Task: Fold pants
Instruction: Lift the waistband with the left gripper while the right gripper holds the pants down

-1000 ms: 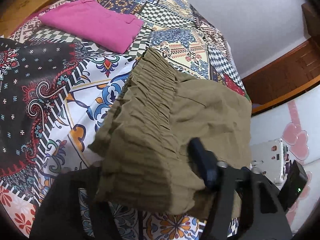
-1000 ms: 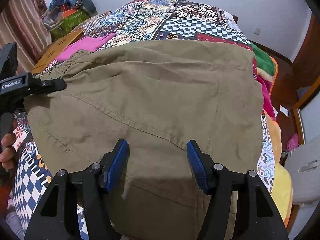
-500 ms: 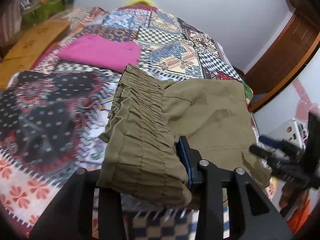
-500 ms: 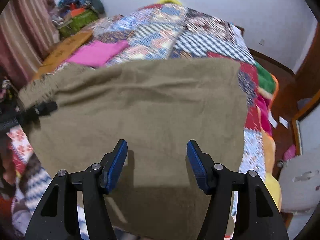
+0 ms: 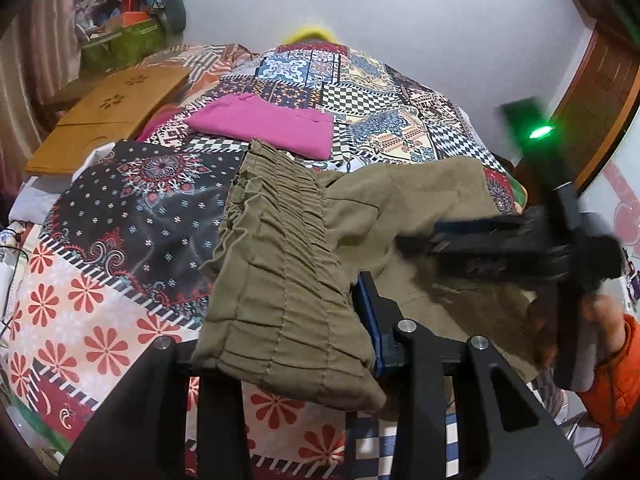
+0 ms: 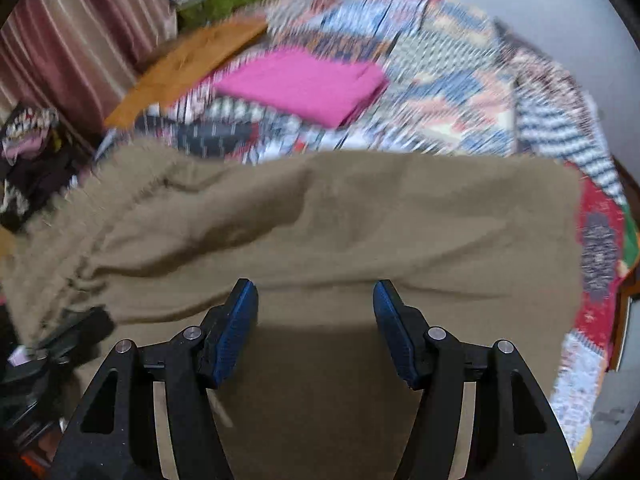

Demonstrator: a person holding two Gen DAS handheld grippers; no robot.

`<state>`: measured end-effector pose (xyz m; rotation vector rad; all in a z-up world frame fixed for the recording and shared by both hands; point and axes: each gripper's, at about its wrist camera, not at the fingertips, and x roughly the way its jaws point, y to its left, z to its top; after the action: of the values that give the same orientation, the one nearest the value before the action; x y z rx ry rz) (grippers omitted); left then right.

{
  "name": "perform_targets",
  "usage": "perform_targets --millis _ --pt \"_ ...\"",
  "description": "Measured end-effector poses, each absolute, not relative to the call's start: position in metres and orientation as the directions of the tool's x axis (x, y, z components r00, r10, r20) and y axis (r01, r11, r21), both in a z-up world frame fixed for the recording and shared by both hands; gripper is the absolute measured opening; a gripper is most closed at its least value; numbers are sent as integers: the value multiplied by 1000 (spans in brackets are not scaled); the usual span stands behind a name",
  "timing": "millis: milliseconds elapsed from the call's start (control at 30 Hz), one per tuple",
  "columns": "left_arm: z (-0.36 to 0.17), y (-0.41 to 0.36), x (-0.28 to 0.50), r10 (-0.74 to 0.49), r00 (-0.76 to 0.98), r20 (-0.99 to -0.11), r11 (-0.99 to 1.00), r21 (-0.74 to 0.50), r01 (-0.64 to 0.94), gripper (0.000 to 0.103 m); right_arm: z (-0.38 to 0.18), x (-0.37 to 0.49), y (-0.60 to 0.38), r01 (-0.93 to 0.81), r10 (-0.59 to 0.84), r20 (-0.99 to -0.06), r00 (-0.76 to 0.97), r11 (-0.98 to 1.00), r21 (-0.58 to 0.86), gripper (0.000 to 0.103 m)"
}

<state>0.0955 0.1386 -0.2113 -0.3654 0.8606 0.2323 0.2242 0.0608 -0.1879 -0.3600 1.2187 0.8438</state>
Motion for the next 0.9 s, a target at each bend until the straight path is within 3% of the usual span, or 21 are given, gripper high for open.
perform_targets --millis 133,467,767,900 --pt "-211 139 95 69 634 -770 920 -196 -338 34 -193 214 68 -769 325 -938 123 628 116 57" --pt "-182 119 101 124 678 -725 947 -117 -299 34 -132 191 11 -757 439 -873 215 639 135 58" --pt "-151 83 114 70 729 -681 974 -113 -198 32 -177 177 0 -753 387 -914 119 635 171 59" --pt "-139 59 122 81 750 -657 986 -59 -157 32 -173 177 0 -757 391 -911 130 633 164 59"
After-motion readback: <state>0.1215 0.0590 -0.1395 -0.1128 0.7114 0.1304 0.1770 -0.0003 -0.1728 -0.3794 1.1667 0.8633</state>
